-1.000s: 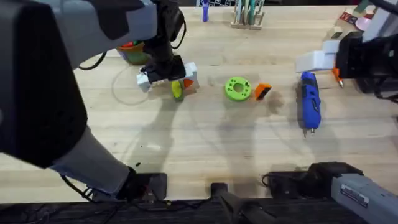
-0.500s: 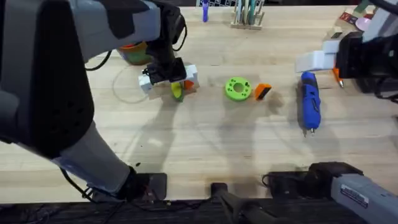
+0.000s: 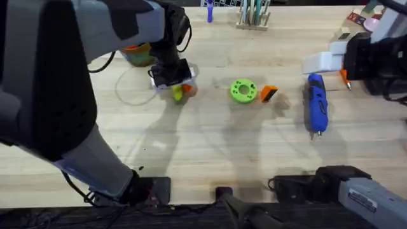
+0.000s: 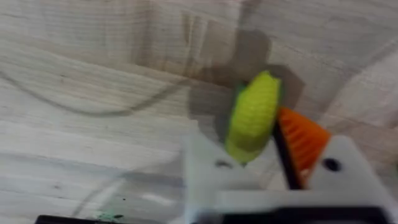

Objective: Pick up the gripper from the table and insert it into the empty holder that is missing its gripper. Then pick up a screw, insert it into the mounting hole, and use the screwdriver to tighten it. Finally, clean up the table by picking up the vegetable and placing it into the bucket.

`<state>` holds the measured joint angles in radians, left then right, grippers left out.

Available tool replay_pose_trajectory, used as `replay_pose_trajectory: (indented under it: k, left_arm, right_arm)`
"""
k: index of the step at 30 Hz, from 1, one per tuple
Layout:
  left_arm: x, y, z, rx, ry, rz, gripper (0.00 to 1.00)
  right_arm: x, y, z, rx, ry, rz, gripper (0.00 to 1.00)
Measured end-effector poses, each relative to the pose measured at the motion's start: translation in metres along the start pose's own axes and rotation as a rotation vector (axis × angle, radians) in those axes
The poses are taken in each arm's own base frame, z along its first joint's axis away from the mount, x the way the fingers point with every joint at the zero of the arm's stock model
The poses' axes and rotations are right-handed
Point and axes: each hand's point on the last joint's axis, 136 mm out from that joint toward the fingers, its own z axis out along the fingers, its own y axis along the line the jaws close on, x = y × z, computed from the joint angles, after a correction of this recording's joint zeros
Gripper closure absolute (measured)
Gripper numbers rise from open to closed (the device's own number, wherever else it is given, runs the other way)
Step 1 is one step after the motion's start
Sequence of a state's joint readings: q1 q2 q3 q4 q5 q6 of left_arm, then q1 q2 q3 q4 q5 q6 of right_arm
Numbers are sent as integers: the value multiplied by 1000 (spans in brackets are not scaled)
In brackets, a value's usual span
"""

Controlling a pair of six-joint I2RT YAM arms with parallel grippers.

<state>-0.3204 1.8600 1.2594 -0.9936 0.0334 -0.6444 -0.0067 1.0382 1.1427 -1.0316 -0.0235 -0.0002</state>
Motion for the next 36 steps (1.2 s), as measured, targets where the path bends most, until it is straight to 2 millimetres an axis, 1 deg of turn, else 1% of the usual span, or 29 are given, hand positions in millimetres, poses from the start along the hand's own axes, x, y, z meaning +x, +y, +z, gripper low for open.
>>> replay_pose_trajectory:
  k: [1, 3, 4, 17, 21, 24, 26, 29, 33, 36]
  left_arm:
    - [0, 0, 0, 0, 0, -3, 689]
    - [0, 0, 0, 1, -1, 1, 958]
    - [0, 0, 0, 0, -1, 1, 986]
    - [0, 0, 0, -1, 0, 0, 990]
    - [1, 0, -7, -11, 14, 0, 990]
    - [-6, -5, -23, -2, 1, 2, 990]
    - [-12, -10, -38, 14, -22, 13, 990]
    - [-18, -15, -66, 37, -64, 30, 990]
    - [-23, -18, -109, 83, -153, 44, 990]
    - [-25, -18, -134, 120, -214, 50, 990]
  right_arm:
    - [0, 0, 0, 0, 0, 0, 10]
    - [0, 0, 0, 0, 0, 0, 10]
    - [0, 0, 0, 0, 0, 0, 10]
    - [0, 0, 0, 0, 0, 0, 11]
    - [0, 0, 0, 0, 0, 0, 10]
    - [0, 0, 0, 0, 0, 0, 10]
    - [0, 0, 0, 0, 0, 0, 10]
    - [0, 0, 0, 0, 0, 0, 10]
    - [0, 0, 0, 0, 0, 0, 10]
    - [0, 0, 0, 0, 0, 0, 10]
